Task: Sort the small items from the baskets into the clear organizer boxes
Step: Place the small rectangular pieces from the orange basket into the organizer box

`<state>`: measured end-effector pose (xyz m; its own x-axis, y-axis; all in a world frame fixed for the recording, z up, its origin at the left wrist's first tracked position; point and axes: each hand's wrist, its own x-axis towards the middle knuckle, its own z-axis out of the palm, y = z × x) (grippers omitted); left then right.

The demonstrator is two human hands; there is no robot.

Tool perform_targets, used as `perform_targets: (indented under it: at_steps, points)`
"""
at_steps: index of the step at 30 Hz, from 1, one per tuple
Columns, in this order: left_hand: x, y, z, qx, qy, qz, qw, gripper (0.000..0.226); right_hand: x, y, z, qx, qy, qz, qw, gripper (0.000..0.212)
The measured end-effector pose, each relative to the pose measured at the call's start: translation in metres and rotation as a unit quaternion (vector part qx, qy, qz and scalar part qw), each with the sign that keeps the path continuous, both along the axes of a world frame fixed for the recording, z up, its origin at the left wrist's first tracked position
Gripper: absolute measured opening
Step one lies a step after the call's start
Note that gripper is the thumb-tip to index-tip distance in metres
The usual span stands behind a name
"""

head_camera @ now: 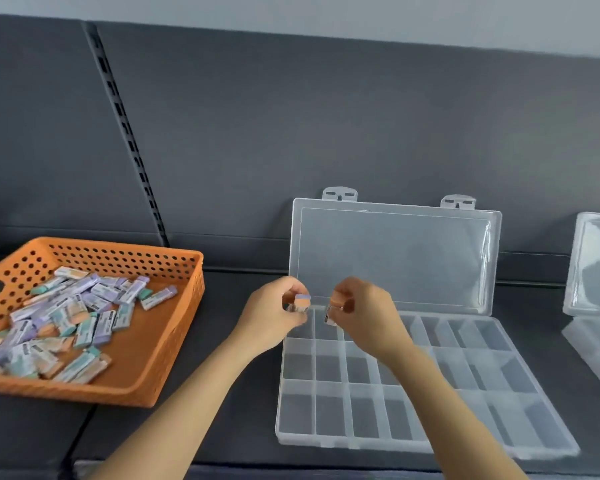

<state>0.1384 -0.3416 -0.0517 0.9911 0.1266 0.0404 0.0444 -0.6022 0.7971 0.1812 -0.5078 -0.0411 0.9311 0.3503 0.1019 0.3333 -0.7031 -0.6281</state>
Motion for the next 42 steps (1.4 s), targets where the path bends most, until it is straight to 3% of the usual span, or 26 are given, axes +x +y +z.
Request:
perform_targets:
  at_steps: [8,15,31,42]
  points:
    - [0.008,0.005,-0.017,0.085,0.021,0.004,0.996,0.027,0.008,0.009,-0.011,-0.114,-0.048,0.079,0.989,0.011]
    - [0.008,0.006,-0.016,0.147,0.004,-0.013,0.989,0.034,0.009,0.012,-0.016,-0.145,-0.056,0.064,0.986,0.009]
    - [0.006,0.004,-0.008,0.206,-0.035,-0.049,0.977,0.029,0.009,0.014,-0.022,-0.107,-0.06,0.054,0.991,0.01]
    - [0.001,0.009,-0.005,0.21,-0.031,-0.037,0.977,0.035,0.012,0.015,-0.015,-0.17,-0.052,0.107,0.978,0.011]
